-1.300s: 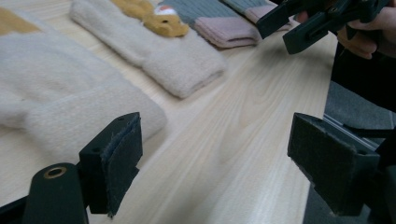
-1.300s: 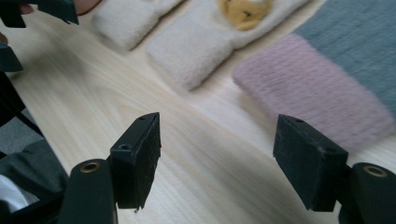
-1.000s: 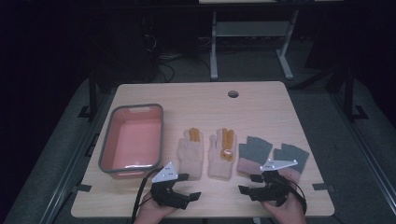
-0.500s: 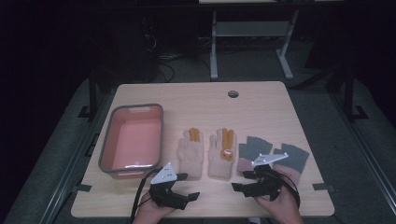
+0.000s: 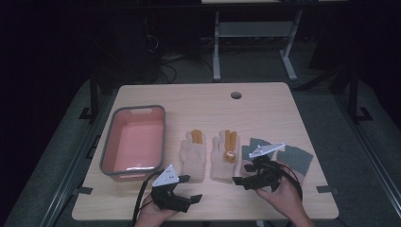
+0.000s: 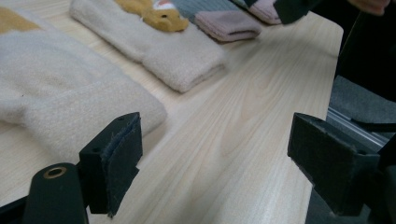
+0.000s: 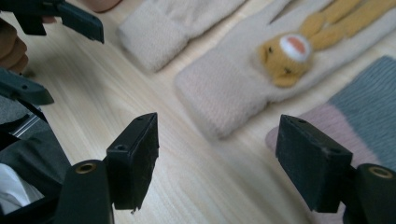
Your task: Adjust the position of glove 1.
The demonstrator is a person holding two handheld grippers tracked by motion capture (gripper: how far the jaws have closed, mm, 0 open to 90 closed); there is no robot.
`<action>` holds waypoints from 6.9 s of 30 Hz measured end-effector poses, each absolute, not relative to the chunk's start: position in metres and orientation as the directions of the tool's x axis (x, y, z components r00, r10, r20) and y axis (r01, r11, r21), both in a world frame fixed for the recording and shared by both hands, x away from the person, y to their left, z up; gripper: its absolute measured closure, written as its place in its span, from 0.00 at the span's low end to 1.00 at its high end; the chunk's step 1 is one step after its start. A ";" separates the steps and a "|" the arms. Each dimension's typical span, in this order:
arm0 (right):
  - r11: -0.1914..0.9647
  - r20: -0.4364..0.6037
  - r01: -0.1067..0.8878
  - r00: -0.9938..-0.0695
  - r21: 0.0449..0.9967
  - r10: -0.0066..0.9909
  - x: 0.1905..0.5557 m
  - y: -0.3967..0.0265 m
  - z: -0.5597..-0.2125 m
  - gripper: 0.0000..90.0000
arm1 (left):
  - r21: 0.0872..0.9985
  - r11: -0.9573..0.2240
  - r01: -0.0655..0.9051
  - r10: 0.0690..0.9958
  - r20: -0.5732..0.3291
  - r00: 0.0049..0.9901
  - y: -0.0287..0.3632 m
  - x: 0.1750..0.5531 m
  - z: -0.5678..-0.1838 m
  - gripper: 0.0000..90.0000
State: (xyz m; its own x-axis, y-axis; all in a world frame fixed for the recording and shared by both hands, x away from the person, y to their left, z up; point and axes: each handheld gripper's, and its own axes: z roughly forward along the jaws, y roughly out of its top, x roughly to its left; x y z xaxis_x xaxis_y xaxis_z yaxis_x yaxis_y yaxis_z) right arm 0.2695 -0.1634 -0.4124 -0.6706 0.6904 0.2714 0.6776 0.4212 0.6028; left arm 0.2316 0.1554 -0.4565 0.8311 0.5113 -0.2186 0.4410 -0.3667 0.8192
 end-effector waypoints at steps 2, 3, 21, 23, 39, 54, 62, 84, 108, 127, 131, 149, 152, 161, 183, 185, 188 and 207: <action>0.428 0.268 0.677 -0.673 0.599 0.690 0.273 -0.163 -0.409 0.34 | 0.816 -0.363 0.449 0.509 -0.230 0.829 0.155 0.231 -0.457 0.20; 0.437 0.265 0.674 -0.678 0.596 0.686 0.275 -0.162 -0.409 0.34 | 0.814 -0.369 0.448 0.508 -0.227 0.831 0.155 0.231 -0.457 0.20; 0.514 0.216 0.647 -0.715 0.563 0.665 0.308 -0.137 -0.391 0.36 | 0.815 -0.374 0.444 0.502 -0.224 0.835 0.155 0.230 -0.455 0.20; 0.505 0.230 0.654 -0.711 0.563 0.664 0.315 -0.137 -0.389 0.37 | 0.817 -0.370 0.442 0.506 -0.223 0.834 0.156 0.230 -0.455 0.20; 0.550 0.195 0.673 -0.703 0.495 0.684 0.360 -0.119 -0.391 0.38 | 0.823 -0.363 0.438 0.507 -0.219 0.834 0.158 0.230 -0.454 0.20; 0.582 0.114 0.723 -0.658 0.373 0.744 0.377 -0.101 -0.432 0.59 | 0.827 -0.365 0.429 0.506 -0.211 0.837 0.160 0.231 -0.452 0.20; 0.635 0.001 0.686 -0.679 0.356 0.734 0.369 -0.090 -0.436 0.65 | 0.825 -0.351 0.442 0.510 -0.228 0.829 0.160 0.231 -0.452 0.20; 0.587 0.076 0.711 -0.659 0.387 0.748 0.372 -0.101 -0.433 0.72 | 0.822 -0.360 0.441 0.517 -0.217 0.828 0.163 0.231 -0.452 0.20; 0.563 0.104 0.678 -0.678 0.472 0.728 0.364 -0.111 -0.381 0.75 | 0.831 -0.356 0.428 0.526 -0.200 0.827 0.165 0.229 -0.450 0.20; 0.631 0.091 0.581 -0.768 0.514 0.634 0.372 -0.052 -0.353 0.75 | 0.832 -0.351 0.430 0.522 -0.207 0.827 0.167 0.226 -0.448 0.20; 0.650 0.095 0.558 -0.791 0.516 0.604 0.376 -0.035 -0.357 0.75 | 0.830 -0.362 0.424 0.518 -0.198 0.832 0.167 0.224 -0.447 0.20; 0.701 0.157 0.567 -0.813 0.433 0.561 0.391 -0.002 -0.407 0.72 | 0.837 -0.339 0.430 0.523 -0.212 0.825 0.171 0.224 -0.445 0.20; 0.690 0.159 0.573 -0.807 0.443 0.568 0.392 -0.005 -0.408 0.65 | 0.838 -0.342 0.425 0.523 -0.206 0.827 0.171 0.224 -0.445 0.20; 0.683 0.098 0.523 -0.824 0.509 0.558 0.390 0.014 -0.401 0.47 | 0.840 -0.337 0.425 0.523 -0.209 0.826 0.170 0.223 -0.445 0.20; 0.772 0.010 0.499 -0.842 0.393 0.539 0.392 0.001 -0.421 0.50 | 0.835 -0.328 0.442 0.522 -0.230 0.821 0.168 0.223 -0.445 0.20; 0.764 0.014 0.509 -0.835 0.396 0.550 0.390 -0.006 -0.421 0.50 | 0.835 -0.325 0.443 0.523 -0.232 0.820 0.166 0.223 -0.446 0.20; 0.754 0.026 0.520 -0.829 0.402 0.558 0.389 -0.016 -0.422 0.50 | 0.830 -0.336 0.445 0.522 -0.230 0.822 0.164 0.223 -0.447 0.20; 0.537 0.184 0.644 -0.716 0.545 0.673 0.358 -0.083 -0.396 0.40 | 0.808 -0.294 0.510 0.568 -0.282 0.773 0.146 0.245 -0.435 0.20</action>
